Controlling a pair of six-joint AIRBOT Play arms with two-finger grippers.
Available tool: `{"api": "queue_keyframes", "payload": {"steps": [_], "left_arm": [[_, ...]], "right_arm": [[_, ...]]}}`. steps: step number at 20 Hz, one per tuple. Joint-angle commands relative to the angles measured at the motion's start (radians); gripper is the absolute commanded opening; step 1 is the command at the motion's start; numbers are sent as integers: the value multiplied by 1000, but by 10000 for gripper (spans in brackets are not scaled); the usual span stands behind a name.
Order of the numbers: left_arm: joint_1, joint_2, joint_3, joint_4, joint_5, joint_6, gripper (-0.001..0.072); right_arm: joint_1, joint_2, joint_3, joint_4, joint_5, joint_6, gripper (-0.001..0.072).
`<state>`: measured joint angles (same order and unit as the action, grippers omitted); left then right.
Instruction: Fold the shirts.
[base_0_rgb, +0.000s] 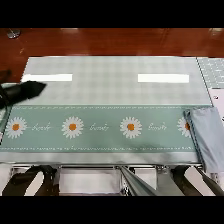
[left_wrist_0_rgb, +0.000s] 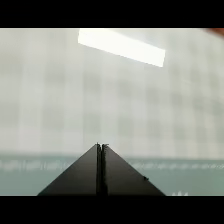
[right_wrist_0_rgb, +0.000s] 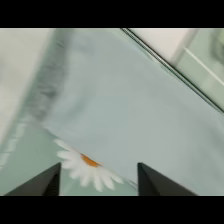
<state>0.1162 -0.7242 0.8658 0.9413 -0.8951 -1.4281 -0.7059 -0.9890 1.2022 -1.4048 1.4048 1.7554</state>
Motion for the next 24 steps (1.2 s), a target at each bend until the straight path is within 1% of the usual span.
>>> {"api": "queue_keyframes", "payload": {"steps": [1, 2, 3, 4, 5, 6, 7, 9, 10, 11, 13, 16, 18, 24], "left_arm": [[-42, -214, 383, 10, -89, 23, 21], [-85, -274, 472, 16, -112, 23, 21], [-136, -330, 549, 37, -142, 22, 21], [-179, -371, 593, 49, -165, 21, 21], [-224, -401, 605, 71, -166, 21, 21], [-262, -425, 599, 132, -166, 12, 21], [-299, -453, 583, 246, -172, -47, 21], [-336, -507, 513, 468, -192, -208, 21], [-333, -530, 463, 494, -189, -238, 22], [-322, -550, 433, 489, -188, -238, 23], [-303, -575, 421, 488, -194, -238, 23], [-284, -577, 422, 489, -187, -234, 23], [-284, -577, 422, 488, -190, -235, 23], [-285, -579, 422, 488, -190, -235, 23]], "right_arm": [[262, -137, 263, 212, -168, -62, 270], [376, -166, 297, 214, -215, -111, 39], [478, -182, 299, 200, -275, -143, 37], [575, -202, 295, 155, -327, -149, 37], [665, -232, 293, 85, -358, -143, 37], [733, -270, 292, 18, -354, -143, 36], [781, -311, 286, -43, -327, -131, 36], [836, -398, 235, -126, -267, -77, 37], [844, -435, 192, -131, -244, -53, 37], [844, -460, 154, -117, -235, -23, 36], [843, -481, 108, -102, -237, -13, 36], [844, -469, 106, -165, -246, -13, 36], [844, -462, 106, -165, -246, 13, 37], [843, -462, 106, -169, -245, 13, 37]]}}
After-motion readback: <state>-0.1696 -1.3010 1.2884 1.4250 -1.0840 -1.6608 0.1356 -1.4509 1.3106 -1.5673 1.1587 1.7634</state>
